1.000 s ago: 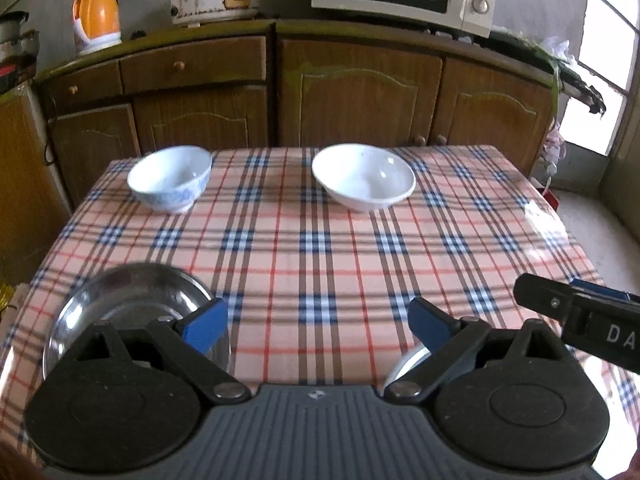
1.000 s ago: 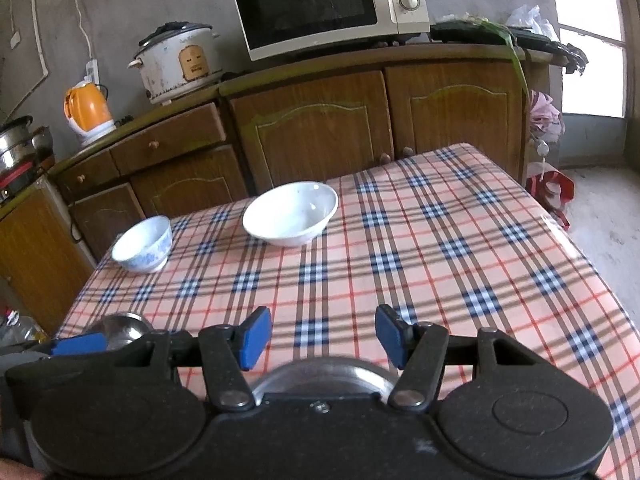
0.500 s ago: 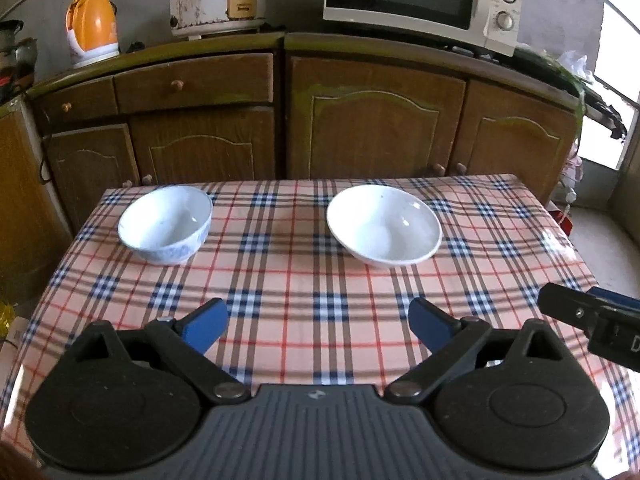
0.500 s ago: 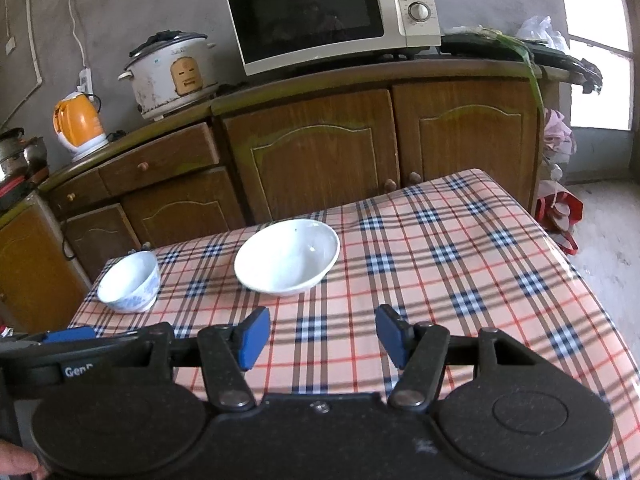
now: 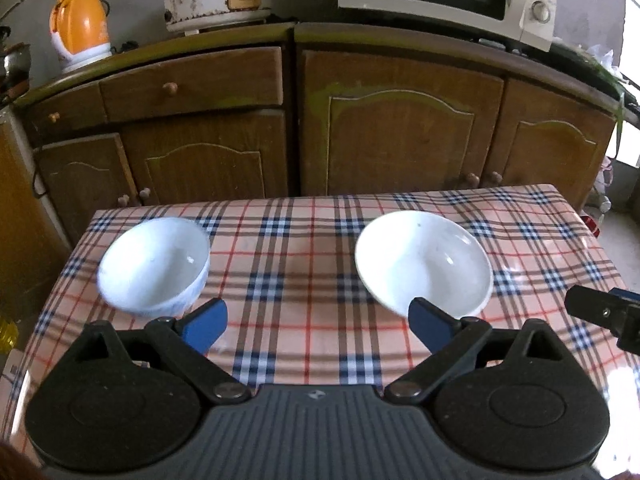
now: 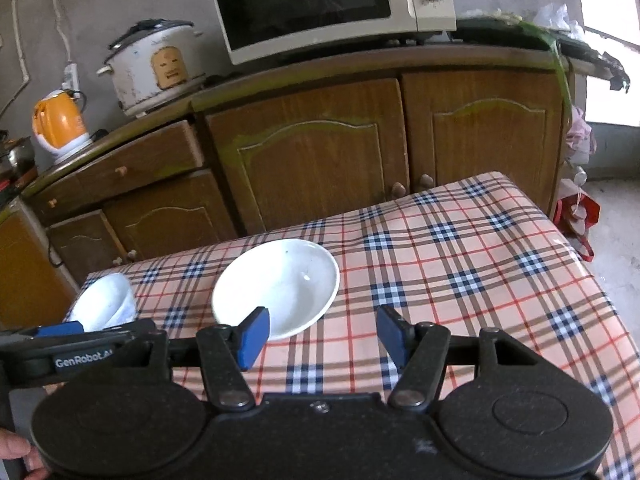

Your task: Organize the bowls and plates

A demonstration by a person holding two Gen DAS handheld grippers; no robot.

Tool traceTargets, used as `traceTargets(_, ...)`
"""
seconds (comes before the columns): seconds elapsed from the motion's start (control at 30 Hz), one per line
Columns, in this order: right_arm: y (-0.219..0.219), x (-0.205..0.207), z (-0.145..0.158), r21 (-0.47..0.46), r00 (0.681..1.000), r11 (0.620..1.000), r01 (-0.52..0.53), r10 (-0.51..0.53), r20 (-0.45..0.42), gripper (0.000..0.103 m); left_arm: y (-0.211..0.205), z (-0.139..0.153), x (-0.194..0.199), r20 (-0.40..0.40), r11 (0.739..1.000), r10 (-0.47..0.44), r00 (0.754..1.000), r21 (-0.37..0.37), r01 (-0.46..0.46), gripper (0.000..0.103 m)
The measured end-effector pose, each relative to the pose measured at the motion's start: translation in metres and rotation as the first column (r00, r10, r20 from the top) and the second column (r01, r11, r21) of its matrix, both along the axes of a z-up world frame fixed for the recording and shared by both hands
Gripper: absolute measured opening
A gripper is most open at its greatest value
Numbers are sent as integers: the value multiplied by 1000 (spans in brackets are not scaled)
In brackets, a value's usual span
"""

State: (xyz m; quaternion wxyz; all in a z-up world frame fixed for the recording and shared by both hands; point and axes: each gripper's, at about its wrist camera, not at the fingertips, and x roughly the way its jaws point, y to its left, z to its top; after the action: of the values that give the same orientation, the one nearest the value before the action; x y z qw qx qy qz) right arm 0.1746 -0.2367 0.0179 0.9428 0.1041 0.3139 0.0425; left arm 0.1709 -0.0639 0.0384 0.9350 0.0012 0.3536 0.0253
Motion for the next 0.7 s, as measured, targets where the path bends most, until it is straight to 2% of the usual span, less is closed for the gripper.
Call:
traceTargets(0.07, -1, 16, -7, 13, 1000, 1000, -4, 4, -18, 72, 0, -6, 13, -10, 1000, -3, 1000, 8, 3, 100)
traceTargets(0.17, 1, 38, -19, -15, 999, 1000, -2, 2, -44, 72, -1, -16, 32, -17, 1000, -14, 1000, 19, 15, 100)
traceTargets(0.33, 2, 76, -43, 10, 996, 1000, -15, 16, -91, 72, -3, -33, 64, -55, 999, -41, 998, 18, 42, 99)
traceTargets(0.47, 3, 106, -62, -18, 992, 1000, 10, -12, -127, 72, -6, -48, 86, -84, 998, -56, 995, 23, 58, 99)
traceTargets(0.7, -1, 140, -89, 21, 985, 999, 32, -28, -167, 72, 1, -75, 111, -123, 998, -61, 991, -26, 58, 86)
